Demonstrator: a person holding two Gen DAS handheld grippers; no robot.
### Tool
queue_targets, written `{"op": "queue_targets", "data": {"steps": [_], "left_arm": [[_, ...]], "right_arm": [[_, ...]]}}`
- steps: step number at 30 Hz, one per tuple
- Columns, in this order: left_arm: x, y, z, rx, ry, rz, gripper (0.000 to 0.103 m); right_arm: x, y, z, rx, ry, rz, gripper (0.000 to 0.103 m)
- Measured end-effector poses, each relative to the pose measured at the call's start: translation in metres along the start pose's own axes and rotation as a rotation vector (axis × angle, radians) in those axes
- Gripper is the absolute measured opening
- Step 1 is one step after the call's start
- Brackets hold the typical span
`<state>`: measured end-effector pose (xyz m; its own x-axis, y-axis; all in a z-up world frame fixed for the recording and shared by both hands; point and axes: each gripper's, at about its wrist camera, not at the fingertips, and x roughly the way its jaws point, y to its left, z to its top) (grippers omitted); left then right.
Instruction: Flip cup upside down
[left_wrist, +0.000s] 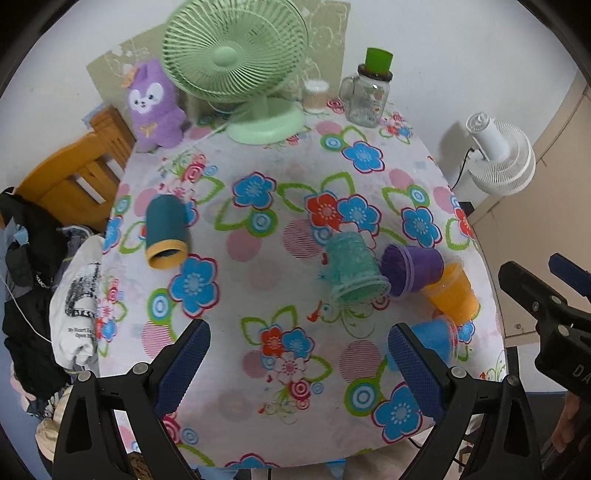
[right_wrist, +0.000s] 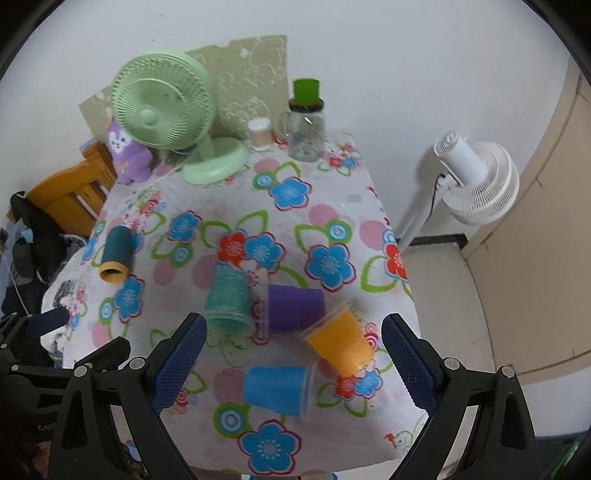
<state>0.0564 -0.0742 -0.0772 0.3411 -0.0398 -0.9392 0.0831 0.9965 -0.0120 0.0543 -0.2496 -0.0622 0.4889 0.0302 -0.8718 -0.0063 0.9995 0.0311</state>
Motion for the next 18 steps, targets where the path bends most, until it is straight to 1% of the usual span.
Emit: {"op": "queue_targets", "data": {"steps": [10, 18], "left_arm": [[0.047, -0.026, 0.021, 0.02, 0.058, -0.019, 0.098], [0.094, -0.043, 0.037, 0.019, 0.126, -0.029, 0.098]], "right_arm": [[0.043, -0.021, 0.008, 0.003, 0.06, -0.007, 0.097], [0.077, -0.033, 0.018, 0.013, 0.103, -0.006, 0.097]]}}
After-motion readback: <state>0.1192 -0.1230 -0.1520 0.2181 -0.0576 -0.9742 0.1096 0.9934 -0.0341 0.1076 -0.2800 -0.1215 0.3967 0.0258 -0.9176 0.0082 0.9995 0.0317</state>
